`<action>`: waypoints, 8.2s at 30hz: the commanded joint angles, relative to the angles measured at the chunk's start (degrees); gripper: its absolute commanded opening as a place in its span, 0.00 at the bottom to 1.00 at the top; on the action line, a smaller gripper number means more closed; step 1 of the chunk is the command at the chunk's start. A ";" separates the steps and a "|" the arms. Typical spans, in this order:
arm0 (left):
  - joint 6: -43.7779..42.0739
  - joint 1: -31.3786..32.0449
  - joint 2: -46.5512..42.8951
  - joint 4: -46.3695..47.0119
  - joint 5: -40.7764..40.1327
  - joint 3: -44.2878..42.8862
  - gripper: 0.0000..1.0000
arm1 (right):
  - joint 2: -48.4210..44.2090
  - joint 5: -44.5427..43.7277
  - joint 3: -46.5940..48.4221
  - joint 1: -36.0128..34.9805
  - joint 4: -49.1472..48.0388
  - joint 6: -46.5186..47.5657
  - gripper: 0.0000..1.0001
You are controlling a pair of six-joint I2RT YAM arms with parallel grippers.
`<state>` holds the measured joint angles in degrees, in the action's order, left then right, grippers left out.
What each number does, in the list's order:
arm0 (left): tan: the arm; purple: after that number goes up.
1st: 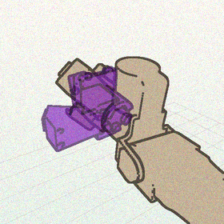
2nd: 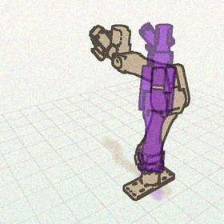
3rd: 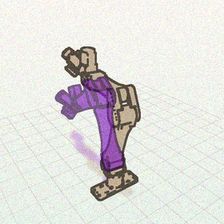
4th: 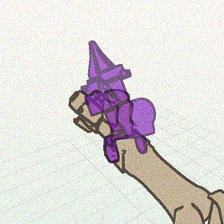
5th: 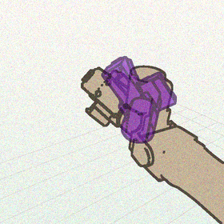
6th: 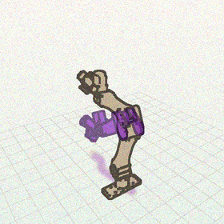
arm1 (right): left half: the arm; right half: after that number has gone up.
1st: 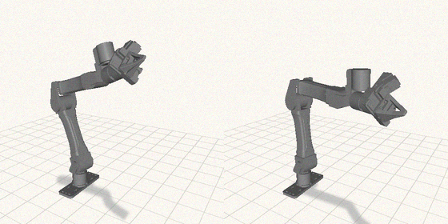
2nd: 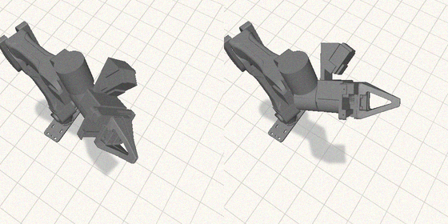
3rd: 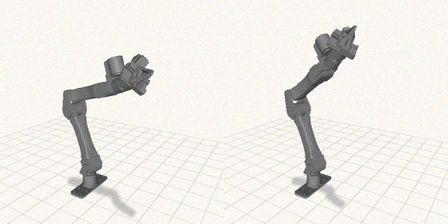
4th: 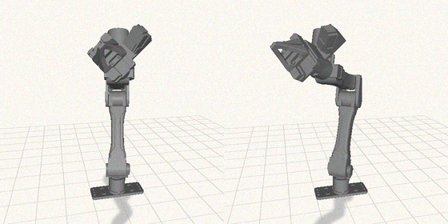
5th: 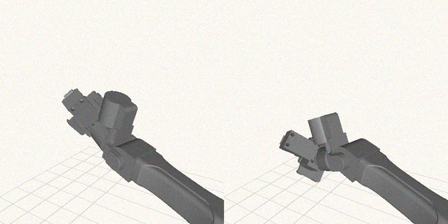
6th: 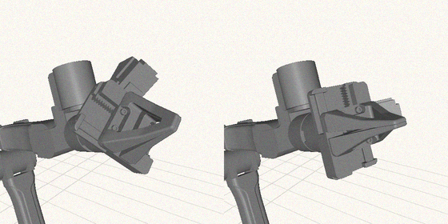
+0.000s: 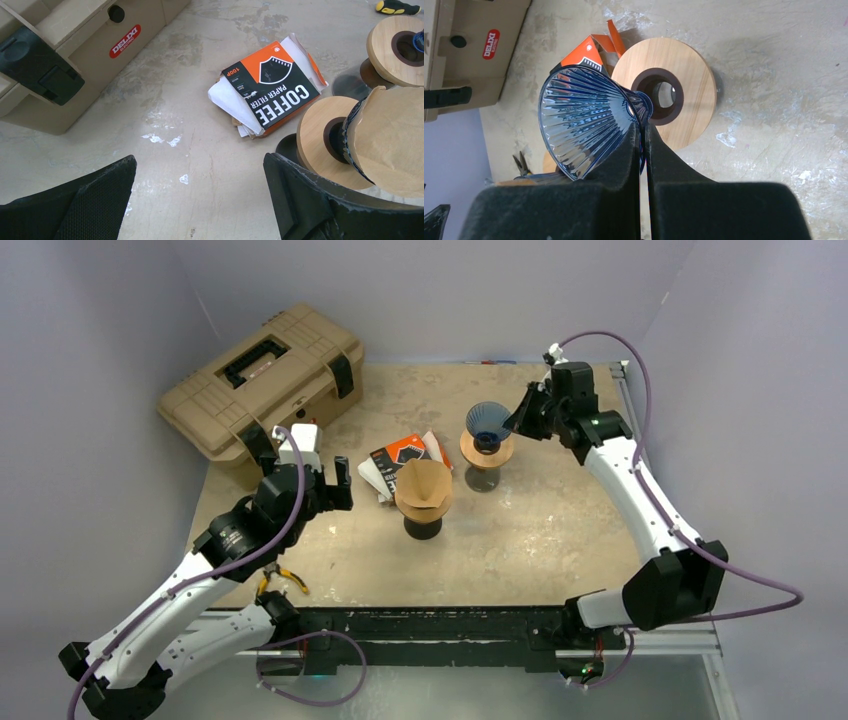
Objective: Place the coffee filter in the dripper
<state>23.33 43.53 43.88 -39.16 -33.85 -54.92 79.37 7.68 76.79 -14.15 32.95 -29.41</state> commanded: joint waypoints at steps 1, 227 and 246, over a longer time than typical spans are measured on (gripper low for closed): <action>-0.42 0.09 -0.02 0.36 -0.25 -0.81 0.99 | 0.50 -2.81 2.37 -0.26 -3.02 0.01 0.00; 9.04 -29.83 3.10 25.21 103.40 -12.03 0.00 | -28.05 49.55 -25.81 -0.83 -48.44 -3.51 0.95; -13.05 -13.68 30.97 -2.35 91.35 -36.56 0.00 | -22.40 37.77 -19.14 -0.50 -36.26 -0.89 0.99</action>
<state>17.80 26.55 72.82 -34.63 58.81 -87.09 56.62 46.89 55.72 -14.79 -5.74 -32.01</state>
